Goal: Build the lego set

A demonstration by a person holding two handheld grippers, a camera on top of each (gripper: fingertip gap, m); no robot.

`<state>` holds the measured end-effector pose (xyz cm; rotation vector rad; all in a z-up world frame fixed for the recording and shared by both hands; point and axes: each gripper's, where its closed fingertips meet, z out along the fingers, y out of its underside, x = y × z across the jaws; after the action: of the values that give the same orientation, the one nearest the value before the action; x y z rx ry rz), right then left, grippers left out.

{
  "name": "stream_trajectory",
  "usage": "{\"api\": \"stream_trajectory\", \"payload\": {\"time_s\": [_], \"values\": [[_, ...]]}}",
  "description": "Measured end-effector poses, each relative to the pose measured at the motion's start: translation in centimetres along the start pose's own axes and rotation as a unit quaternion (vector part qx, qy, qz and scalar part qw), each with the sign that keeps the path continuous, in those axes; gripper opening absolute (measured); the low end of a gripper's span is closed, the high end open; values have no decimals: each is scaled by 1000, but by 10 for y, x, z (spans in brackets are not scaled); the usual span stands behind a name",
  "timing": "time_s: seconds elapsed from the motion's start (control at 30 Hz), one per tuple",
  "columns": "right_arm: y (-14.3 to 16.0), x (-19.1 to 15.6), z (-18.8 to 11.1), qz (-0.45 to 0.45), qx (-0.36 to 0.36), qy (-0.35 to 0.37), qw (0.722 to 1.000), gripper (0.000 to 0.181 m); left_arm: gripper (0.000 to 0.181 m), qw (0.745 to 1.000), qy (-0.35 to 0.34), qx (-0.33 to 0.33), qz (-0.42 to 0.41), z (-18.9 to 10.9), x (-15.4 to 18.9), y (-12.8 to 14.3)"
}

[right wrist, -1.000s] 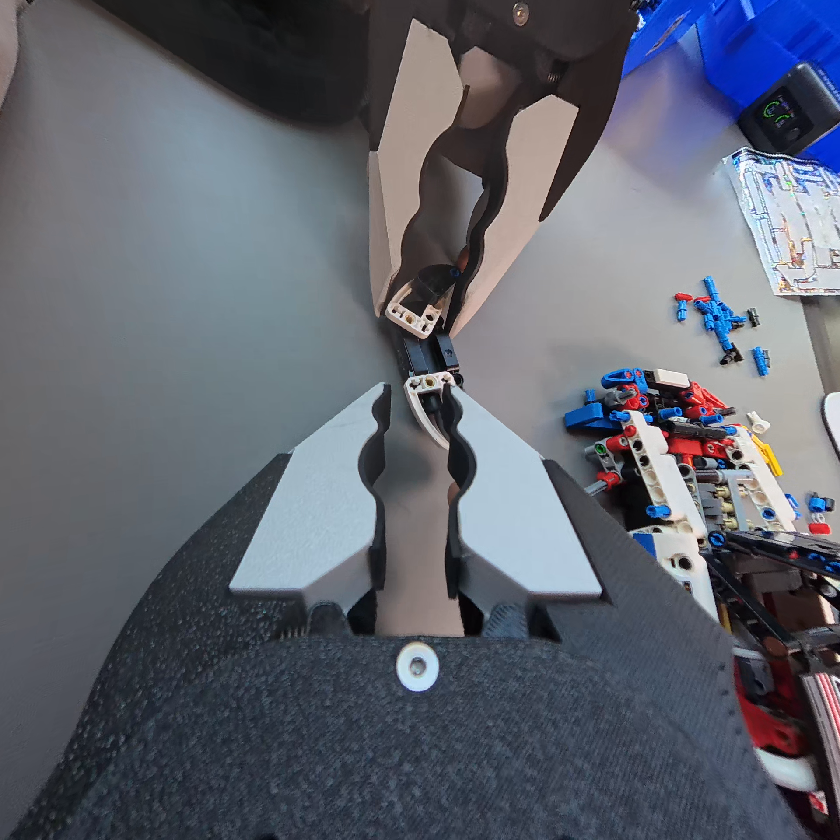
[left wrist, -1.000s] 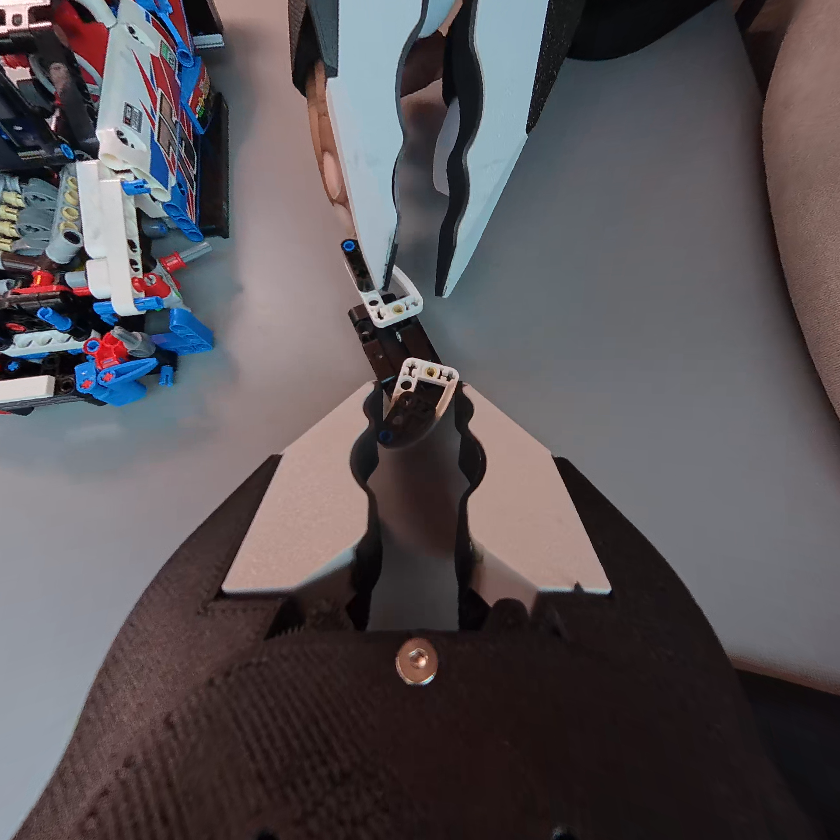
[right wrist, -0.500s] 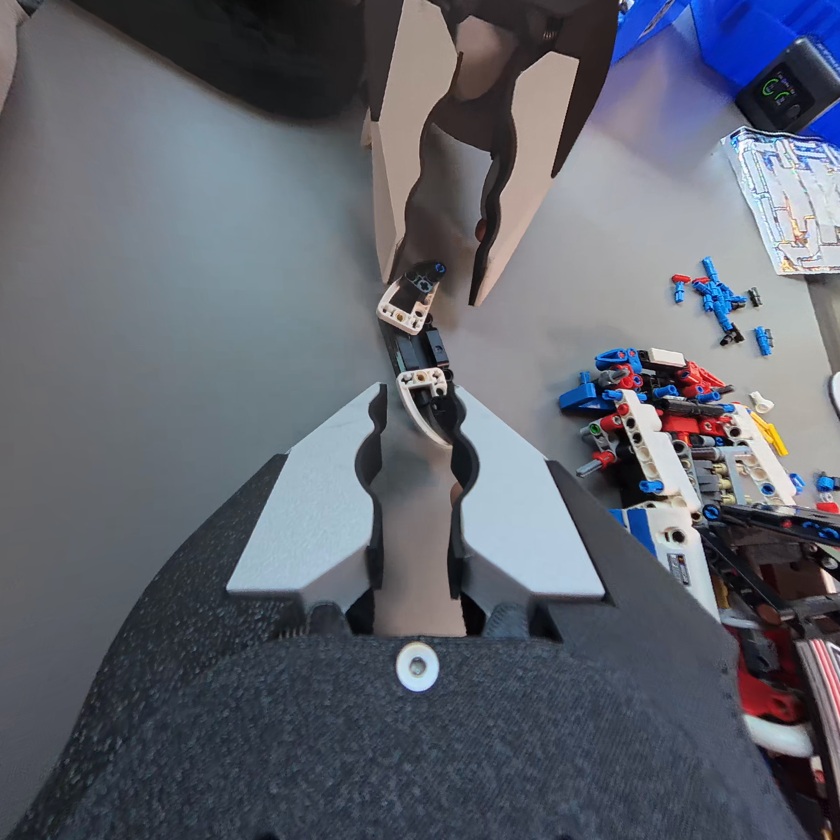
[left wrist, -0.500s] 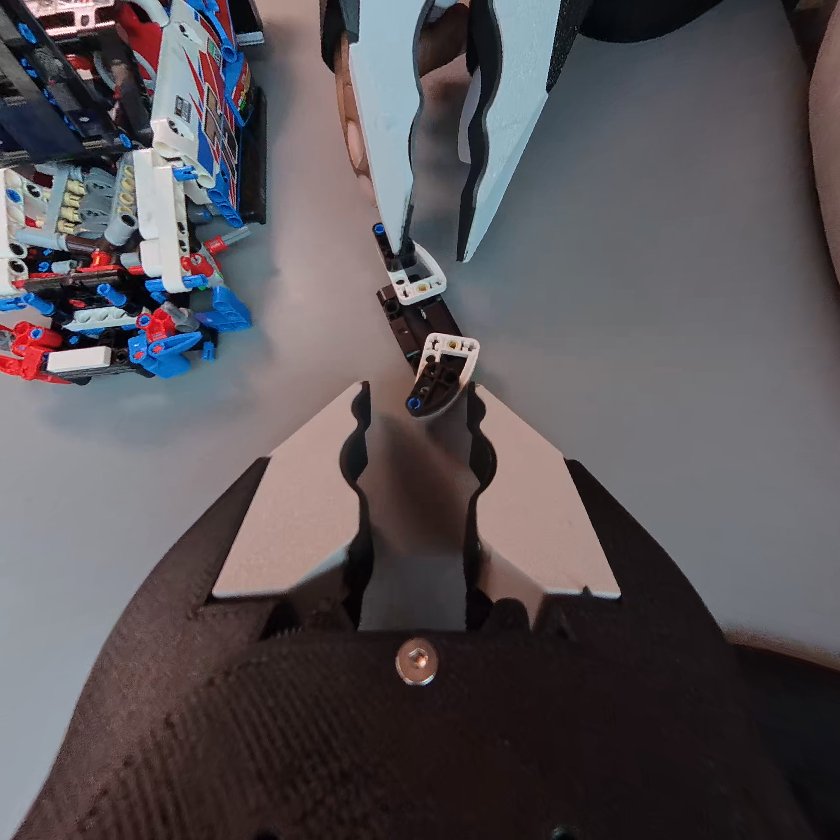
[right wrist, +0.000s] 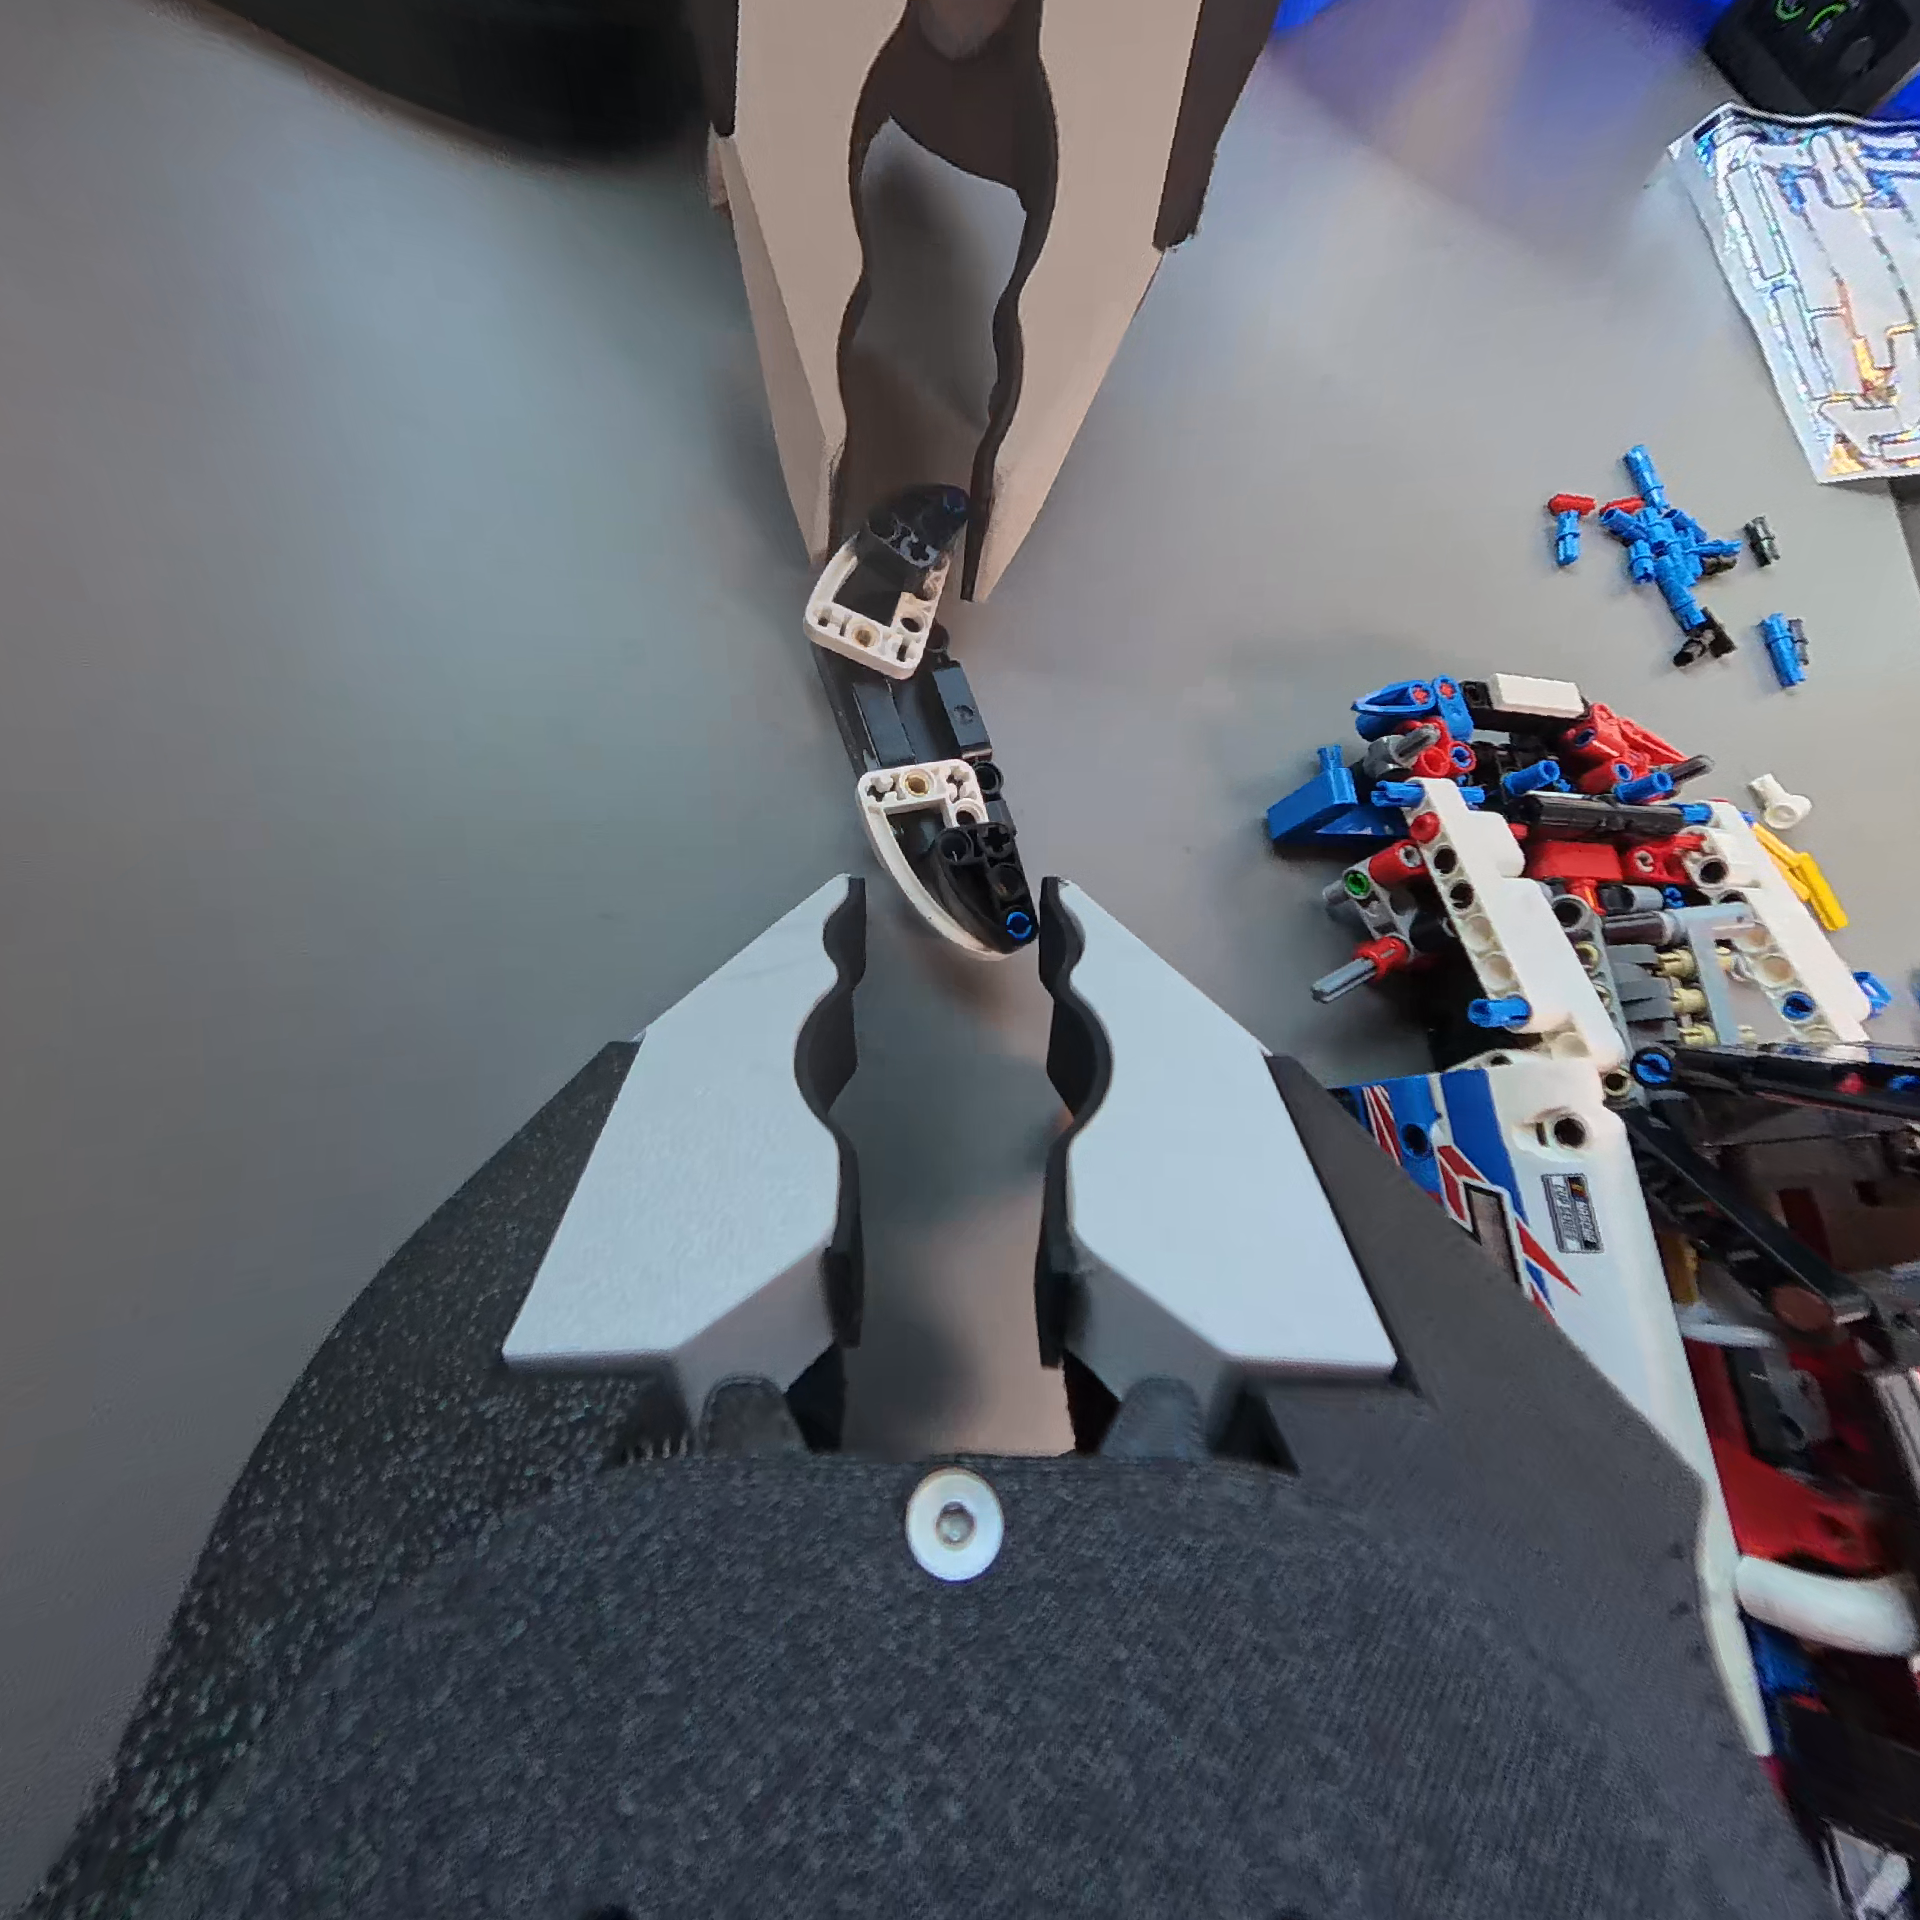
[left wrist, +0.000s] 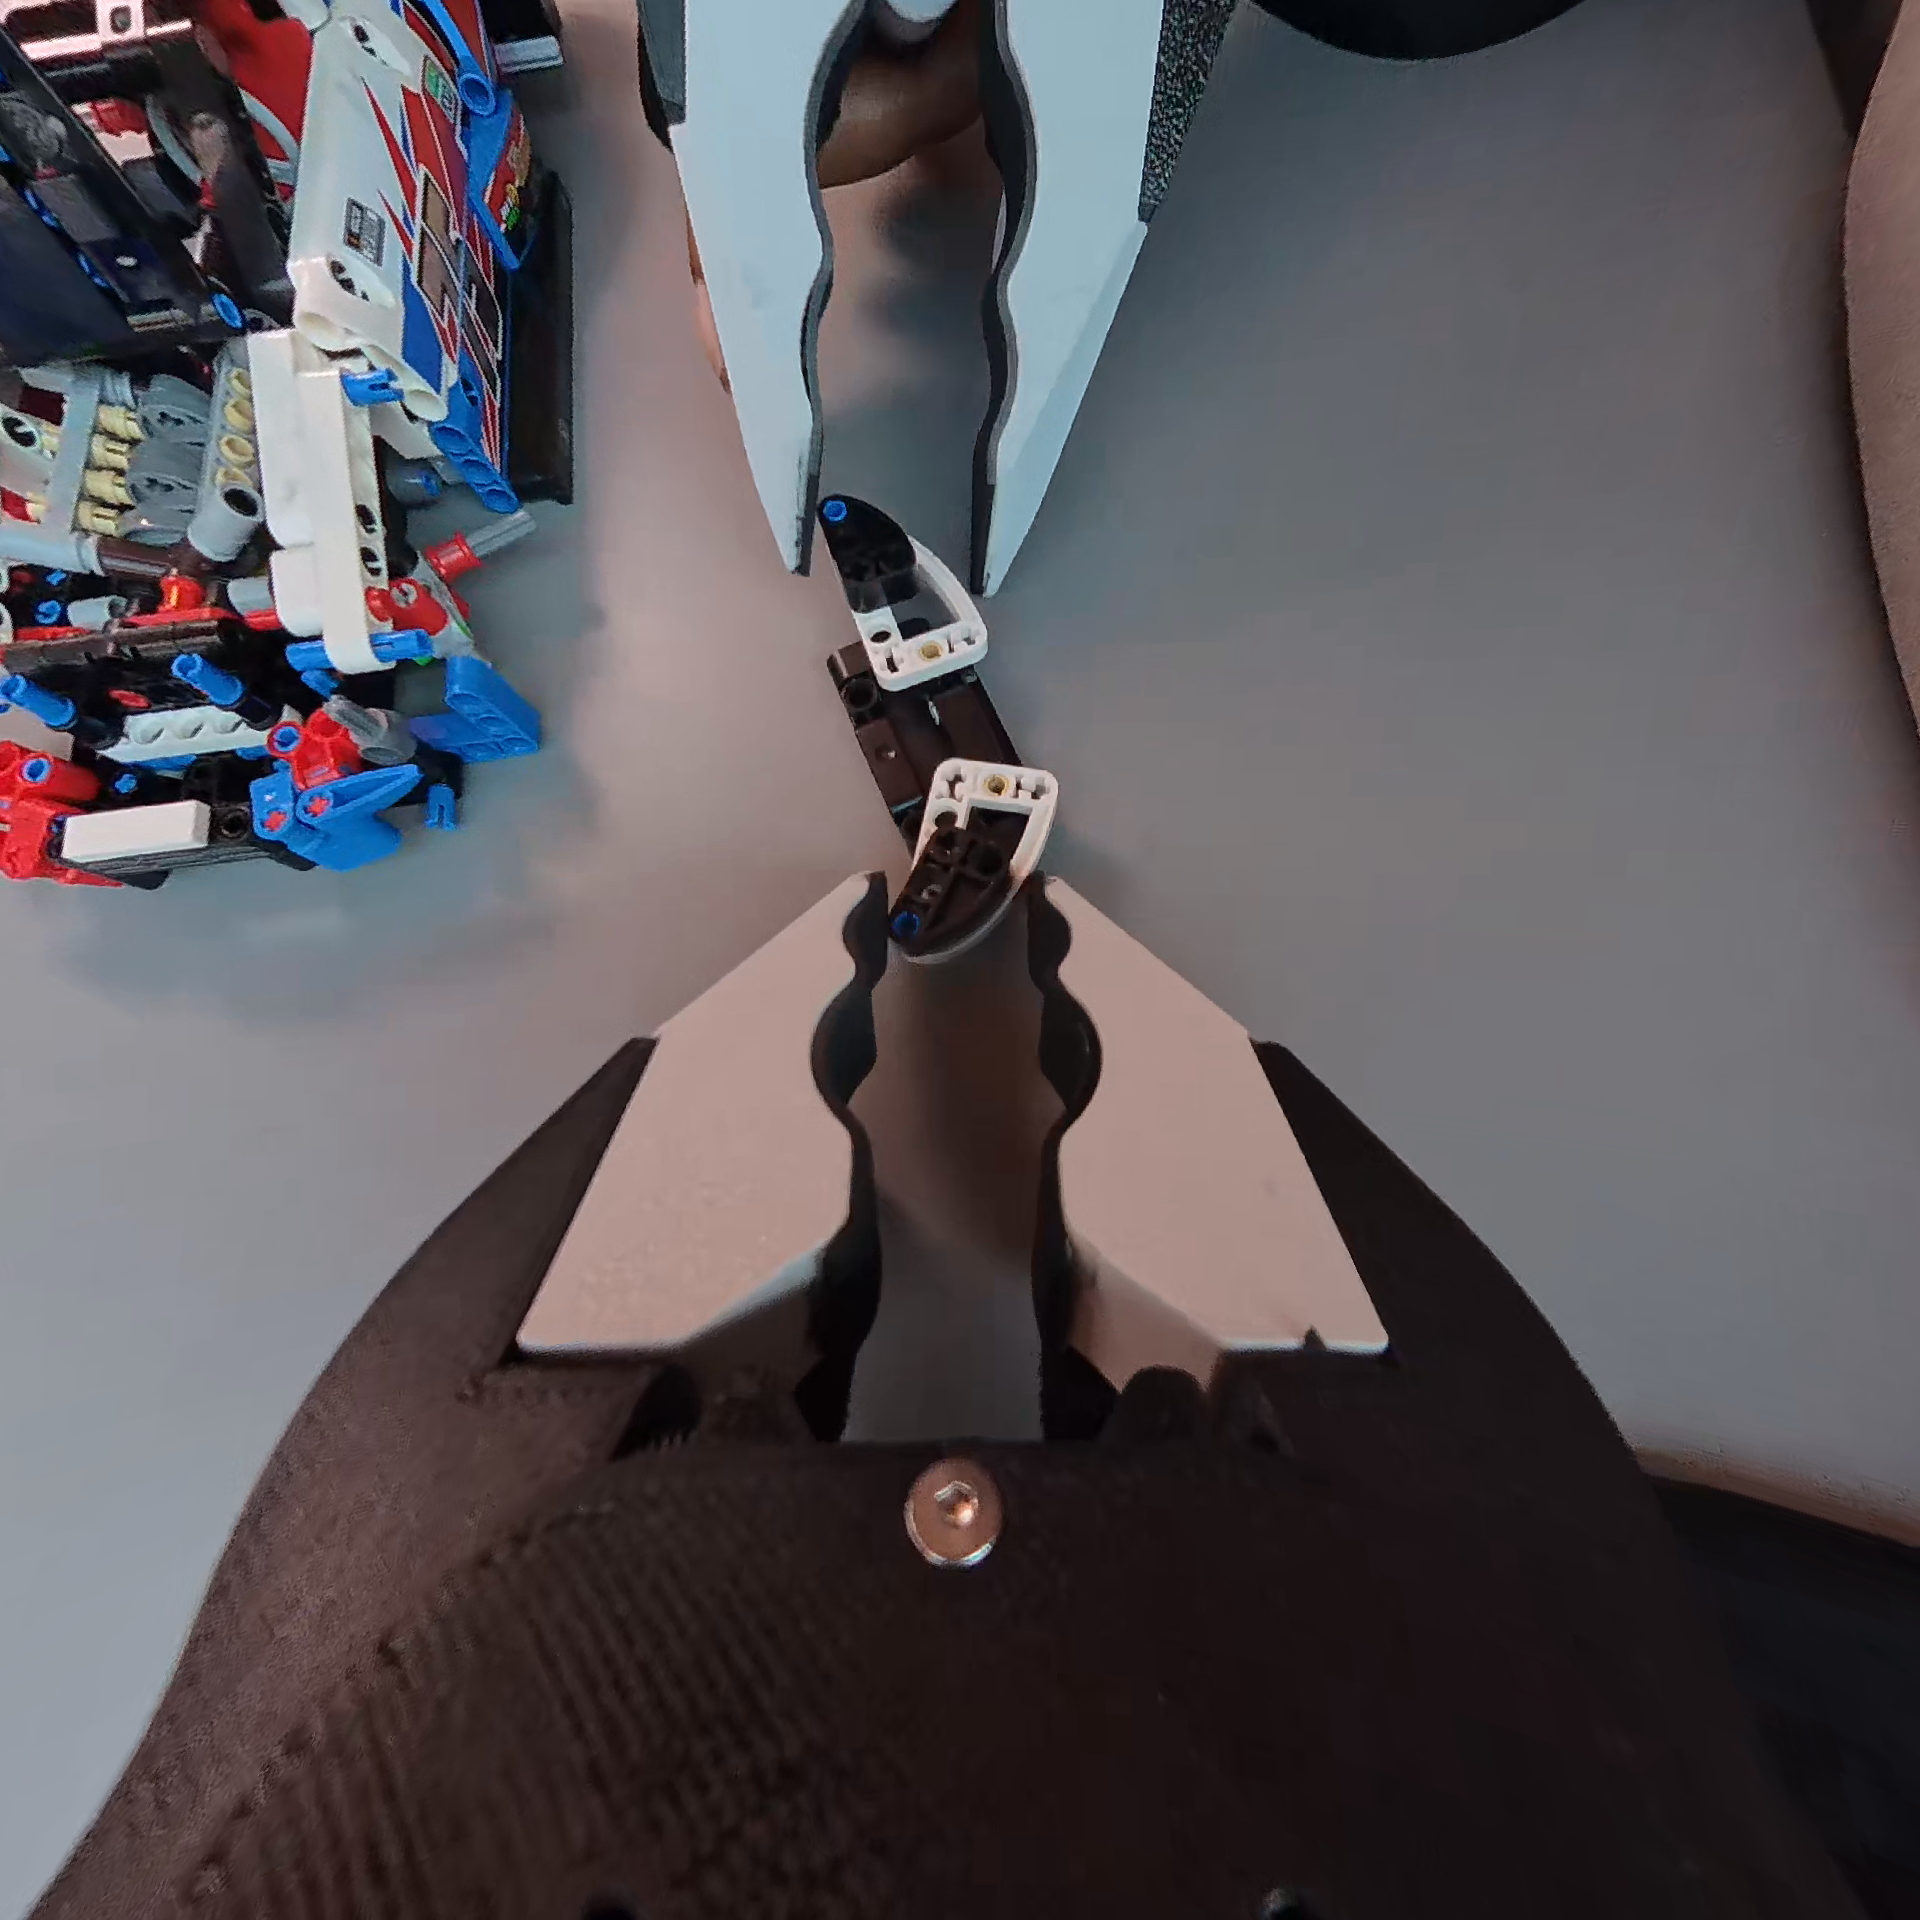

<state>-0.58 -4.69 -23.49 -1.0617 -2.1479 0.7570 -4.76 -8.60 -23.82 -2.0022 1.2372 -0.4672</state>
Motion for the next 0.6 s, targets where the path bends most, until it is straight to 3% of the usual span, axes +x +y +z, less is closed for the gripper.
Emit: {"api": "stream_trajectory", "payload": {"time_s": [0.23,0.6], "values": [[1,2,-2,0,-5,5,1000,18,19,999,-40,-5,-25,-3,-19,6],[1,0,-4,8,-2,-3,1000,17,17,999,-42,-6,-32,-3,-21,8]]}}
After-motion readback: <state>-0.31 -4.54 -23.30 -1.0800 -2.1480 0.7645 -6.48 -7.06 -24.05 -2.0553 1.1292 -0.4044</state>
